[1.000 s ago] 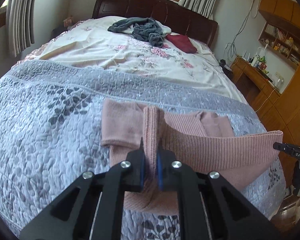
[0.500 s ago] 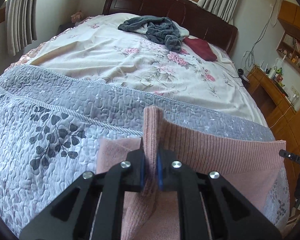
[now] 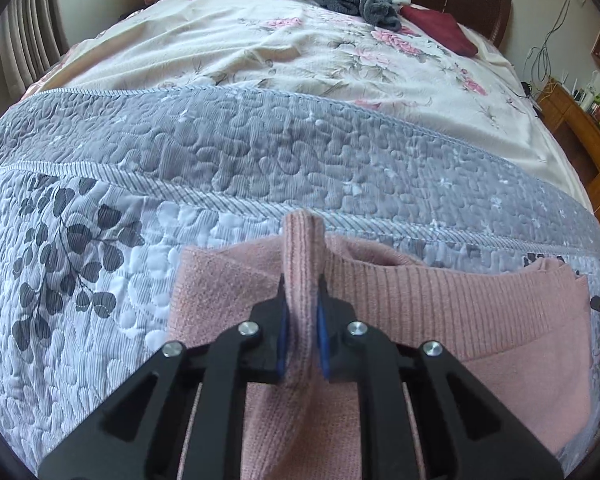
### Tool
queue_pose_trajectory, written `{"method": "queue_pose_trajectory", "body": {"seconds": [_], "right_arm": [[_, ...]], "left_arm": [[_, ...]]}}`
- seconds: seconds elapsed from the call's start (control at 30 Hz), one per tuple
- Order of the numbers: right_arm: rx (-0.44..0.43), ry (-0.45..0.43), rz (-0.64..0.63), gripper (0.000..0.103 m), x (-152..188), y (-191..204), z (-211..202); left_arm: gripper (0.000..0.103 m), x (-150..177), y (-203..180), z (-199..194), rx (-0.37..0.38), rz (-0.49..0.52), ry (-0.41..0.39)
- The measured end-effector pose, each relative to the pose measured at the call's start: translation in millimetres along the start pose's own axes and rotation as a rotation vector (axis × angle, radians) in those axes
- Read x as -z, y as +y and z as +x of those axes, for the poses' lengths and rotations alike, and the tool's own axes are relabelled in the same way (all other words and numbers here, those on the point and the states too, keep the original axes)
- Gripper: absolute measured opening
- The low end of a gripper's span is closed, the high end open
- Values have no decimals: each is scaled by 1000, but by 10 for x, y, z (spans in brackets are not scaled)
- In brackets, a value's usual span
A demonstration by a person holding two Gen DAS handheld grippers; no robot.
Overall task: Fold small clothes
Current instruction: 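Fold the hem over onto the collar with both tools and release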
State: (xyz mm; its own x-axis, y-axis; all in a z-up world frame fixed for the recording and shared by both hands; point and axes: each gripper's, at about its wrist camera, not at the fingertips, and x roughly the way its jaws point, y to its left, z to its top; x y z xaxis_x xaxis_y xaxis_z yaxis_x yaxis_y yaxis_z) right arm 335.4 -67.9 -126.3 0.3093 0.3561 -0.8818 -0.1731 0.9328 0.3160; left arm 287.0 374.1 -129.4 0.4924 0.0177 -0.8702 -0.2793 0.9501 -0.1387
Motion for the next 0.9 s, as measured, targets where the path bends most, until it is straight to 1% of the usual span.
{"method": "queue_pose_trajectory", "body": {"seconds": [0.1, 0.13, 0.17, 0.2, 0.27, 0.3, 0.37, 0.43, 0.47, 0.53, 0.6, 0.67, 0.77, 0.83, 0.87, 0.9], "right_arm": [[-31, 11, 18, 18, 145, -40, 30], [-51, 13, 30, 20, 180, -56, 26], [-78, 19, 46, 27, 210, -77, 26], [-102, 20, 60, 32, 221, -92, 17], [-131, 27, 77, 35, 229, -98, 34], [-131, 36, 78, 35, 226, -85, 60], [-105, 59, 57, 34, 215, -26, 127], [-61, 62, 20, 22, 204, 58, 170], [-44, 59, 5, 11, 201, 87, 170], [-19, 53, 5, 10, 192, 96, 159], [8, 56, 15, 8, 200, 68, 165], [13, 61, 24, 8, 212, 36, 194], [19, 66, 44, 8, 229, -1, 223], [25, 70, 44, 8, 225, 10, 239], [24, 73, 39, 9, 222, 19, 228], [20, 75, 35, 13, 224, 24, 201]], "left_arm": [[20, 14, 136, -42, -19, -32, -9], [24, 23, 191, -93, -19, -45, -20], [30, 28, 238, -149, -21, -57, -32], [32, 40, 286, -218, -29, -69, -47], [33, 73, 341, -362, -22, -82, -74], [34, 96, 339, -425, -19, -81, -83], [34, 143, 287, -539, 10, -68, -100], [34, 211, 185, -623, 41, -39, -109], [34, 246, 118, -646, 59, -22, -109], [35, 313, 19, -669, 88, 4, -111], [35, 369, -37, -654, 88, 12, -114], [35, 409, -39, -592, 88, 9, -100], [35, 466, 0, -382, 60, 4, -34], [35, 498, 38, -218, 28, 5, 29], [35, 517, 62, -158, 17, 4, 53], [35, 533, 85, -125, 25, 1, 64]]}}
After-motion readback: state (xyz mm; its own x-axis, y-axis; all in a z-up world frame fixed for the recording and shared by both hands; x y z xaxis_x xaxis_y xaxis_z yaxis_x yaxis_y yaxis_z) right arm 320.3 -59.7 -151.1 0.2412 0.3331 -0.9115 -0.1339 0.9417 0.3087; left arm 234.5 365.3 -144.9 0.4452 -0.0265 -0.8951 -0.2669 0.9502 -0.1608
